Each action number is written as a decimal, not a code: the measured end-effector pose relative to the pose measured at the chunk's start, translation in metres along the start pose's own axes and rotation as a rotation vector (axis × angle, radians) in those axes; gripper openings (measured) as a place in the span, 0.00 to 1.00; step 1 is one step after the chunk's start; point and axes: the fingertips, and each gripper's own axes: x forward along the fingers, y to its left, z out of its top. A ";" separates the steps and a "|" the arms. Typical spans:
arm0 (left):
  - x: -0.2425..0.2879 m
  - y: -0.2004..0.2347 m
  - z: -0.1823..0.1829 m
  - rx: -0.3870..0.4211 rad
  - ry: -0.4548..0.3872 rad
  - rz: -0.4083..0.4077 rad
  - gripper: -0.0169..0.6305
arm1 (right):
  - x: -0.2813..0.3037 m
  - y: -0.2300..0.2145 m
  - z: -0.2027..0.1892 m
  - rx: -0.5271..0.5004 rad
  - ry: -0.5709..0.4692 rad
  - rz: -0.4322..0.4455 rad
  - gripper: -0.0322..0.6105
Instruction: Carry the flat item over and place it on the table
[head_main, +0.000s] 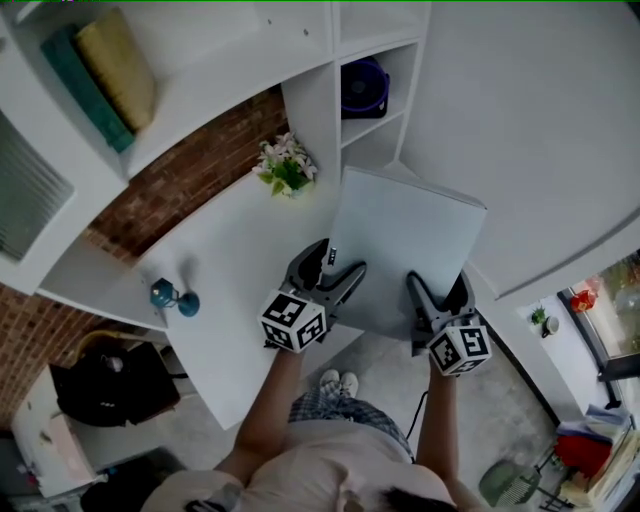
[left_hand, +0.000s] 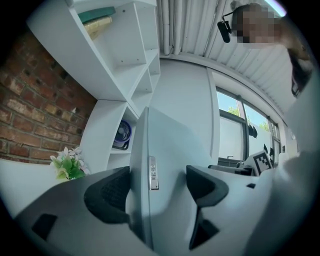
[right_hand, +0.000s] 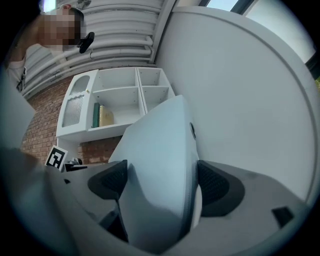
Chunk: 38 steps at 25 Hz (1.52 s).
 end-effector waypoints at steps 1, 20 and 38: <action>0.001 0.004 -0.003 -0.006 0.008 0.007 0.55 | 0.004 -0.001 -0.004 0.007 0.011 0.001 0.73; 0.064 0.105 -0.090 -0.149 0.176 0.135 0.55 | 0.107 -0.065 -0.104 0.122 0.261 0.007 0.74; 0.090 0.157 -0.175 -0.325 0.383 0.244 0.55 | 0.152 -0.106 -0.192 0.220 0.569 -0.044 0.75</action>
